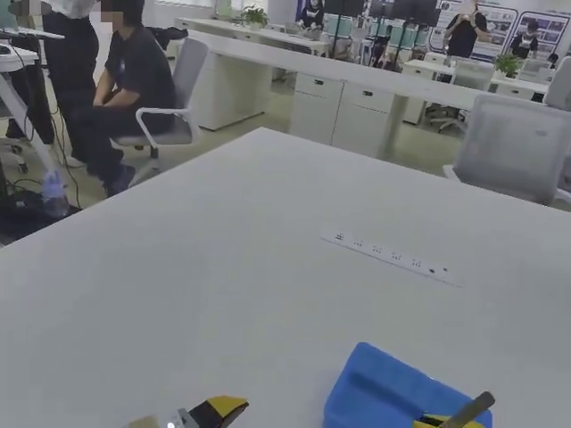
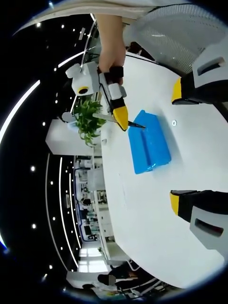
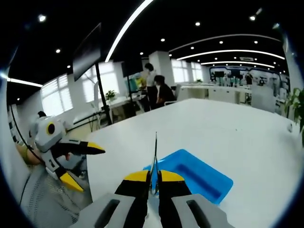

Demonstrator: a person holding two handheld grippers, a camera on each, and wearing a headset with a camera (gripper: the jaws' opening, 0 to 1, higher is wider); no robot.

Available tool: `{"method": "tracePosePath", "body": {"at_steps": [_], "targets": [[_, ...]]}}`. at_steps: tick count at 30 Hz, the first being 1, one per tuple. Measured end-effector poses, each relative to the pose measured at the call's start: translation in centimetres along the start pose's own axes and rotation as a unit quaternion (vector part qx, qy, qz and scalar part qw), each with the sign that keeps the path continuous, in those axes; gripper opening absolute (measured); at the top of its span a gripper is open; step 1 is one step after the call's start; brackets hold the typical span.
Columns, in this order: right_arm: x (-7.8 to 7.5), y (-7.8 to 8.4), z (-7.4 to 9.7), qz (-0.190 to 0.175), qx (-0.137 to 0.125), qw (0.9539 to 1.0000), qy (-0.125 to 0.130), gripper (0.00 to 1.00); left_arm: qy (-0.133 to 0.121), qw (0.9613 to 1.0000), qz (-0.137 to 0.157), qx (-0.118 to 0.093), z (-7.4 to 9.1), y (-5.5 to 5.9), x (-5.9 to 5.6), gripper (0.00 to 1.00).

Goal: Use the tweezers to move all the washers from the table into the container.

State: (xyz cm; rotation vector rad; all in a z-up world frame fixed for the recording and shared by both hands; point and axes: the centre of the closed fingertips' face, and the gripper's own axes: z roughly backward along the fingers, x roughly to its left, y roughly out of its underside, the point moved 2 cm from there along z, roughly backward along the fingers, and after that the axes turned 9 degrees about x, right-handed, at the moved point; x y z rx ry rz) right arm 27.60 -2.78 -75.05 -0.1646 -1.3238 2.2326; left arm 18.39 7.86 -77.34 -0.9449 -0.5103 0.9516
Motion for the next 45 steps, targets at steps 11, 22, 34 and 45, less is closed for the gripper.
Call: {"method": "tracePosePath", "body": {"at_steps": [11, 22, 34, 45], "targets": [[-1.7, -0.7, -1.8, 0.013, 0.015, 0.9998, -0.002, 0.03, -0.003, 1.0000, 0.004, 0.000, 0.0, 0.0, 0.1, 0.73], [-3.6, -0.8, -2.9, -0.003, 0.017, 0.9998, -0.003, 0.03, 0.001, 1.0000, 0.000, 0.001, -0.2, 0.1, 0.1, 0.70], [-5.6, 0.4, -4.9, -0.049, 0.032, 0.9982, -0.013, 0.03, 0.003, 1.0000, 0.001, 0.000, -0.1, 0.1, 0.0, 0.68], [-6.1, 0.9, -6.4, -0.071, 0.042, 0.9962, -0.028, 0.03, 0.007, 1.0000, -0.001, 0.005, -0.1, 0.2, -0.2, 0.67]]}}
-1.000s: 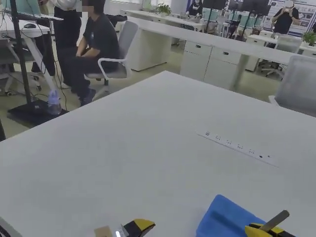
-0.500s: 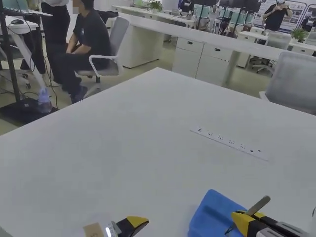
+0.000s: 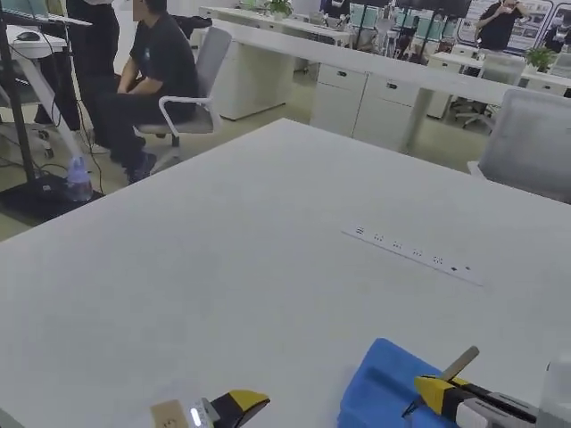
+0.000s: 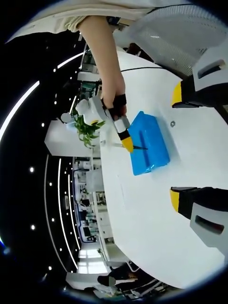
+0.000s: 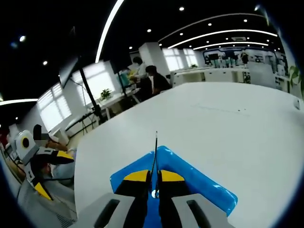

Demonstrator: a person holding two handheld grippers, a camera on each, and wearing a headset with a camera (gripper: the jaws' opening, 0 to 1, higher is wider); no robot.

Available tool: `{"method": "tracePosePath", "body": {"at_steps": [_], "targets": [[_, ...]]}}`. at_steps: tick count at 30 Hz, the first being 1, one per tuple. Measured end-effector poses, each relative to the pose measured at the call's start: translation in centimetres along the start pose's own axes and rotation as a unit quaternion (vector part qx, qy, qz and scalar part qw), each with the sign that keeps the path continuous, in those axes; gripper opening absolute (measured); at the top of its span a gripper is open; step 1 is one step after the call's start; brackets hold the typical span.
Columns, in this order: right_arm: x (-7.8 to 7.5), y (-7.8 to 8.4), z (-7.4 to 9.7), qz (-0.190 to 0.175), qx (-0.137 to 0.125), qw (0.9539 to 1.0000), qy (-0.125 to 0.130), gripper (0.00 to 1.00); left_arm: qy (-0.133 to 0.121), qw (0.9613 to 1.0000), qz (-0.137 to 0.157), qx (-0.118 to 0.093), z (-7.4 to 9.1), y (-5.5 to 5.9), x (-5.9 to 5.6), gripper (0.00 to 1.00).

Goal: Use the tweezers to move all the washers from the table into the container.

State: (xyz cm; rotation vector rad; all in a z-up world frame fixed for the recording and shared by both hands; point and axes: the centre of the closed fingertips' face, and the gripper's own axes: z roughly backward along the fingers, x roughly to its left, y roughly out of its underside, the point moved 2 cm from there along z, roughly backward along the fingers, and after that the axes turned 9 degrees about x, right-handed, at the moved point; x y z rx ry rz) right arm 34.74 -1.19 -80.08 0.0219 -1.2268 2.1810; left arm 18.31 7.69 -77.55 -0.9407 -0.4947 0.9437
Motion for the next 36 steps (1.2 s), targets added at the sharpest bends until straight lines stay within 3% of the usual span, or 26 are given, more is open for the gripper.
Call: {"method": "tracePosePath", "body": {"at_steps": [19, 36], "targets": [[-0.2, 0.7, -1.2, 0.008, 0.020, 0.9998, -0.001, 0.03, 0.004, 1.0000, 0.003, -0.001, 0.1, 0.0, 0.0, 0.67], [-0.5, 1.2, -1.2, -0.007, 0.015, 0.9999, 0.001, 0.04, 0.007, 1.0000, 0.003, 0.002, 0.0, 0.1, -0.1, 0.67]]}}
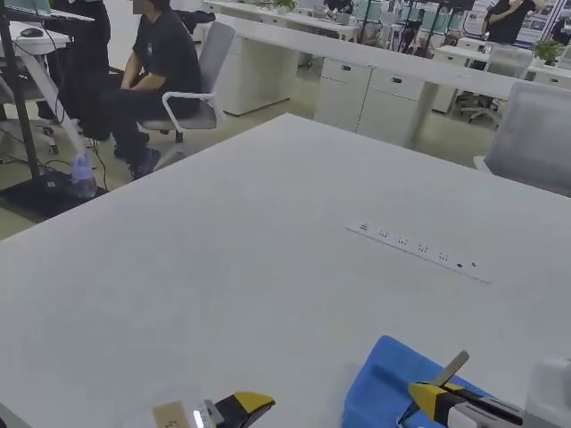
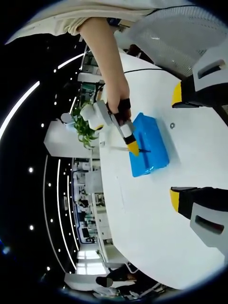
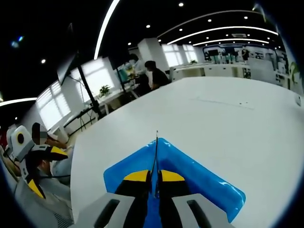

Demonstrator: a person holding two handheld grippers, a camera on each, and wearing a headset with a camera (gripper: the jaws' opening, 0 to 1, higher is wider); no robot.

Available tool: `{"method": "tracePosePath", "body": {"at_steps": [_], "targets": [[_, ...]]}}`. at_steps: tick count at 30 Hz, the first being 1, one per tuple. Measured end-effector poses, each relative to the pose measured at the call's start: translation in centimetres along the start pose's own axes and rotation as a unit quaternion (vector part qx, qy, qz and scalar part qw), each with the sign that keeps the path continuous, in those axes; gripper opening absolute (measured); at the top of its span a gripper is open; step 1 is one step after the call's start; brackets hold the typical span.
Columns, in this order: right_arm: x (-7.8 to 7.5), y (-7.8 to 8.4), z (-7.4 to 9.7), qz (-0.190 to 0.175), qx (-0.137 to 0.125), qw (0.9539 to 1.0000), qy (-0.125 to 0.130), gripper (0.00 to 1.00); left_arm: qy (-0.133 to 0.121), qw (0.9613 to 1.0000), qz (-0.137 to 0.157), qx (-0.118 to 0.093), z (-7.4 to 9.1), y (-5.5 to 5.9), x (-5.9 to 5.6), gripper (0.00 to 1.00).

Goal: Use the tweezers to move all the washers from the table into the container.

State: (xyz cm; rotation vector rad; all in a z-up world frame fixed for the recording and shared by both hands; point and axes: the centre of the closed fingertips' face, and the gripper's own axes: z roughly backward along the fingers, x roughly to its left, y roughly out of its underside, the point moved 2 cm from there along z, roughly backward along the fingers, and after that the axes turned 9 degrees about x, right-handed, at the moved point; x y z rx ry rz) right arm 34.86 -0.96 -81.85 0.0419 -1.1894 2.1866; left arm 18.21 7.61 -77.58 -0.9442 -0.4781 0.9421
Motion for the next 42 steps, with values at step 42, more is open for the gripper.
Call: {"method": "tracePosePath", "body": {"at_steps": [42], "targets": [[6.1, -1.4, 6.0, -0.043, -0.108, 0.9920, -0.047, 0.04, 0.005, 0.9999, -0.010, 0.005, -0.1, 0.2, -0.3, 0.66]]}}
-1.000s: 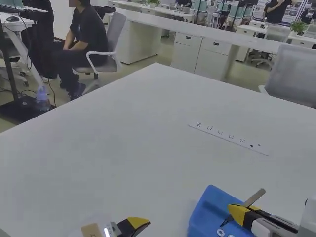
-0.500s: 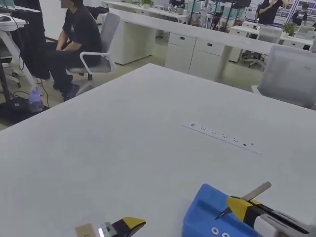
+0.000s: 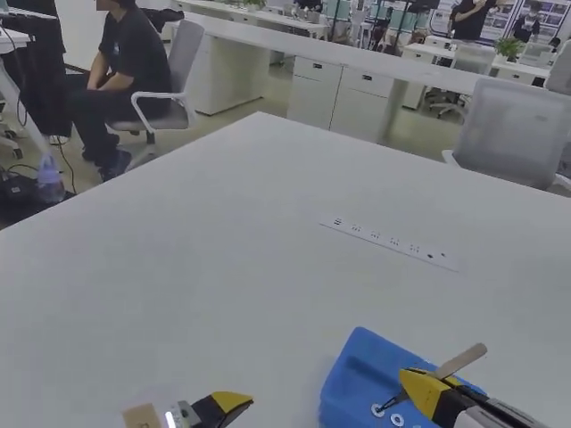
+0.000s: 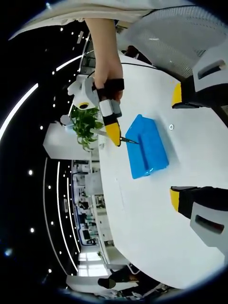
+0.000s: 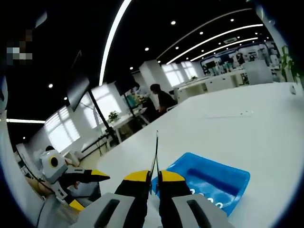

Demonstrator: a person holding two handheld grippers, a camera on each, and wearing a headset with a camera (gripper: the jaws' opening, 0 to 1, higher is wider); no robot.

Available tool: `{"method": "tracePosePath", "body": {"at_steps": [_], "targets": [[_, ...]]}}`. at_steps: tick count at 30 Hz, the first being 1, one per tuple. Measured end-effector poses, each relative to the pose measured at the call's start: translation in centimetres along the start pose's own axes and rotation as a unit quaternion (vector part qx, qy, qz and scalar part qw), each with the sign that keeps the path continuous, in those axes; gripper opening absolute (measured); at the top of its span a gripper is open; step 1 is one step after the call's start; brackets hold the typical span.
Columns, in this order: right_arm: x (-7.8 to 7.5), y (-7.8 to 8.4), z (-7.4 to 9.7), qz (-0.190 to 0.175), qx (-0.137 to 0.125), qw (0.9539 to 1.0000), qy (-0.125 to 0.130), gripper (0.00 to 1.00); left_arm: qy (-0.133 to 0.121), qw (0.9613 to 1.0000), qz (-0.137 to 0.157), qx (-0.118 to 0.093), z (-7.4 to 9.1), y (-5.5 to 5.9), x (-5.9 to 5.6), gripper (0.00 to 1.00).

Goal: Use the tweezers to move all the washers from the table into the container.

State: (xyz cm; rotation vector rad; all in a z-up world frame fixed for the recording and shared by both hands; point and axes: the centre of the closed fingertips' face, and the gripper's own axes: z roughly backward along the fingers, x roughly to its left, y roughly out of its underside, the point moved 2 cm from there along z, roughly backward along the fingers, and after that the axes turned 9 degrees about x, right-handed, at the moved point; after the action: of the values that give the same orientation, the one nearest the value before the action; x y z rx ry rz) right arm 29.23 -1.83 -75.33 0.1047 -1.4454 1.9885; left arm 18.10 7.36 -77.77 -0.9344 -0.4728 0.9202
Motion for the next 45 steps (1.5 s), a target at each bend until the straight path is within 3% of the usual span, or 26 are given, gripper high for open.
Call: {"method": "tracePosePath", "body": {"at_steps": [8, 28, 45], "targets": [[0.1, 1.4, 0.4, -0.010, 0.008, 0.9999, 0.007, 0.04, 0.002, 1.0000, -0.002, 0.002, 0.0, 0.0, -0.1, 0.66], [0.0, 6.6, 0.0, 0.000, 0.073, 0.9972, 0.018, 0.04, 0.009, 0.9999, -0.007, 0.007, -0.1, 0.2, -0.3, 0.66], [-0.4, 8.4, -0.6, 0.009, 0.104, 0.9944, 0.020, 0.04, 0.007, 0.9999, -0.010, 0.011, -0.1, 0.3, -0.3, 0.65]]}}
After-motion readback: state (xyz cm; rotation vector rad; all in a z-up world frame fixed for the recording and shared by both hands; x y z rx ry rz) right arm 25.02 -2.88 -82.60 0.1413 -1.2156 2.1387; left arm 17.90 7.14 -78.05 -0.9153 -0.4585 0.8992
